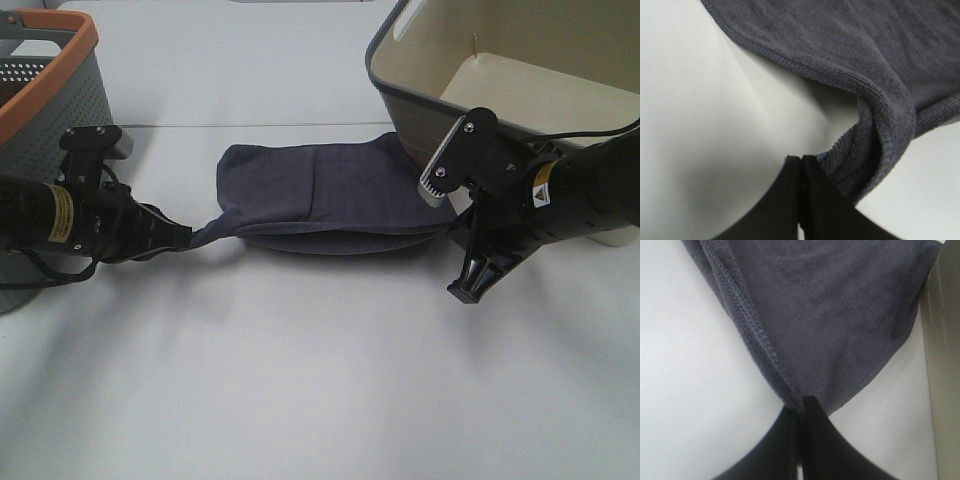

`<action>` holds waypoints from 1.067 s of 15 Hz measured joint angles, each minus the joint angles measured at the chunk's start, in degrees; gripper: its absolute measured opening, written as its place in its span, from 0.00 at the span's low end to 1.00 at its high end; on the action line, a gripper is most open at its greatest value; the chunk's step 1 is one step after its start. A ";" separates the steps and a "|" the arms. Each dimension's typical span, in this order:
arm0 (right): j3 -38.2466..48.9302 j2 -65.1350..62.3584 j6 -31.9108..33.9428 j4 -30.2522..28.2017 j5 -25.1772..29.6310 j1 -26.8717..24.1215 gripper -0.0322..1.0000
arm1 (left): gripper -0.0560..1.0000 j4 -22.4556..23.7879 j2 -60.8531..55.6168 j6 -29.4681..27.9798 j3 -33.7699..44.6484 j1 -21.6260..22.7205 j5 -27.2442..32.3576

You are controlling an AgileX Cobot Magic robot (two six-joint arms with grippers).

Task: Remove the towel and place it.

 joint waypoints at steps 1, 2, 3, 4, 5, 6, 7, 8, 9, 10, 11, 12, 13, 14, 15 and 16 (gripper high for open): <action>0.40 0.06 0.74 0.00 -0.06 0.11 0.05 | 0.05 0.06 0.00 0.00 0.29 -0.17 0.74; 0.80 0.06 1.55 0.11 -0.17 0.17 0.05 | 0.05 0.34 -0.06 0.00 0.80 -0.34 0.97; 1.26 0.06 1.83 0.17 -0.34 0.17 0.05 | 0.05 0.46 -0.06 0.00 1.49 -0.40 1.03; 1.26 0.06 1.83 0.17 -0.40 0.17 0.05 | 0.05 0.63 -0.06 0.00 1.89 -0.46 0.97; 1.32 0.17 1.83 0.17 -0.57 0.17 0.05 | 0.05 0.86 -0.06 0.00 1.89 -0.46 0.97; 1.32 0.46 1.83 0.17 -0.57 0.17 0.05 | 0.05 0.92 -0.06 0.00 1.89 -0.46 0.97; 1.55 0.74 1.83 0.69 -0.57 0.17 0.05 | 0.05 0.92 -0.06 0.00 1.95 -0.46 1.03; 2.35 0.80 1.83 1.78 -0.63 0.17 0.05 | 0.05 0.92 -0.06 0.00 2.46 -0.46 0.92; 3.04 0.80 1.83 2.23 -0.74 0.23 0.05 | 0.05 0.97 -0.06 0.00 3.38 -0.57 0.69; 3.90 0.80 1.83 2.58 -0.80 0.23 0.05 | 0.05 1.15 -0.06 0.00 4.47 -0.57 0.17; 4.53 0.80 1.83 2.69 -0.86 0.23 0.05 | 0.05 1.20 -0.06 0.00 5.67 -0.57 -0.23; 4.93 0.80 1.83 2.98 -0.92 0.23 0.05 | 0.05 1.26 -0.06 0.00 6.82 -0.57 -0.69; 5.33 0.80 1.83 3.15 -1.03 0.34 0.05 | 0.05 1.26 -0.11 0.00 7.91 -0.57 -1.09; 6.53 0.80 1.83 4.41 -1.15 0.46 0.05 | 0.05 1.32 -0.11 0.00 9.22 -0.57 -1.83; 7.28 0.80 1.83 4.58 -1.15 0.63 0.05 | 0.05 1.32 -0.11 0.00 9.40 -0.57 -1.89; 7.62 0.80 1.83 4.70 -1.26 0.74 0.05 | 0.05 1.32 -0.11 0.00 9.40 -0.57 -1.89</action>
